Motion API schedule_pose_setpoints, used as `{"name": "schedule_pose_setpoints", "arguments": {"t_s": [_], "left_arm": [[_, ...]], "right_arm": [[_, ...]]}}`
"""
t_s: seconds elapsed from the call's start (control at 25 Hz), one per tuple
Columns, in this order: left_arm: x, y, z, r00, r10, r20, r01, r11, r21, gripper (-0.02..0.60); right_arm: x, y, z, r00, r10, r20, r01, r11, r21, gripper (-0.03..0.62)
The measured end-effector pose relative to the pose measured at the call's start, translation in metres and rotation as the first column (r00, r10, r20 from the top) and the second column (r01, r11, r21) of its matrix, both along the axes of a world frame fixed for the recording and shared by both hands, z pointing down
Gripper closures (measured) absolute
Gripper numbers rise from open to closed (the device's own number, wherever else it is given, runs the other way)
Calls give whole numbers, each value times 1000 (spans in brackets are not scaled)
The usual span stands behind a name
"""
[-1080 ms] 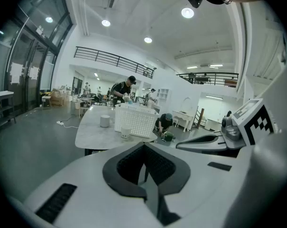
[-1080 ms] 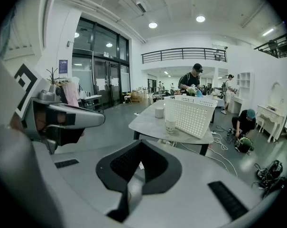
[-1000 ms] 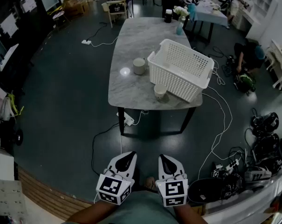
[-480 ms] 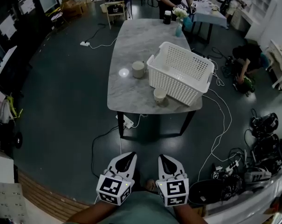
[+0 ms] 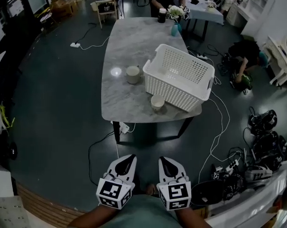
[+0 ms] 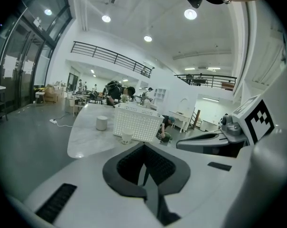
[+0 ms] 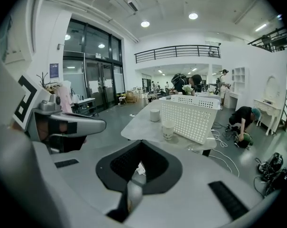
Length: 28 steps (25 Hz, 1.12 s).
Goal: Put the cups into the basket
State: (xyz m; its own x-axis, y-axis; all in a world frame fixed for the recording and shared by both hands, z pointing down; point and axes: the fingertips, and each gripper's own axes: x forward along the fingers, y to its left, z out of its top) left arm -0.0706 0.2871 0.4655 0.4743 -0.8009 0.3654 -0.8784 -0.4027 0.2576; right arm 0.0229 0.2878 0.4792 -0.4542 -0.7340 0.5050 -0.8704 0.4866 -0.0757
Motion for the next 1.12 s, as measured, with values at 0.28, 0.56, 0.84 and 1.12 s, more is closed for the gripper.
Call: {"name": "schedule_pose_setpoints", "arguments": {"t_s": [0.28, 0.56, 0.84, 1.12], "left_arm": [[-5, -40, -6, 997, 69, -19, -69, 998, 2, 583], [-14, -72, -23, 990, 141, -22, -140, 989, 40, 583], [-26, -96, -28, 982, 190, -4, -190, 980, 58, 583], [-28, -104, -22, 982, 187, -4, -187, 982, 40, 581]], "right_arm": [[-5, -38, -10, 997, 68, -28, -67, 998, 8, 582], [-13, -67, -32, 990, 131, -52, -128, 990, 61, 582], [-19, -86, -35, 979, 198, -55, -193, 977, 88, 582], [-18, -94, -28, 977, 206, -53, -203, 977, 70, 582]]}}
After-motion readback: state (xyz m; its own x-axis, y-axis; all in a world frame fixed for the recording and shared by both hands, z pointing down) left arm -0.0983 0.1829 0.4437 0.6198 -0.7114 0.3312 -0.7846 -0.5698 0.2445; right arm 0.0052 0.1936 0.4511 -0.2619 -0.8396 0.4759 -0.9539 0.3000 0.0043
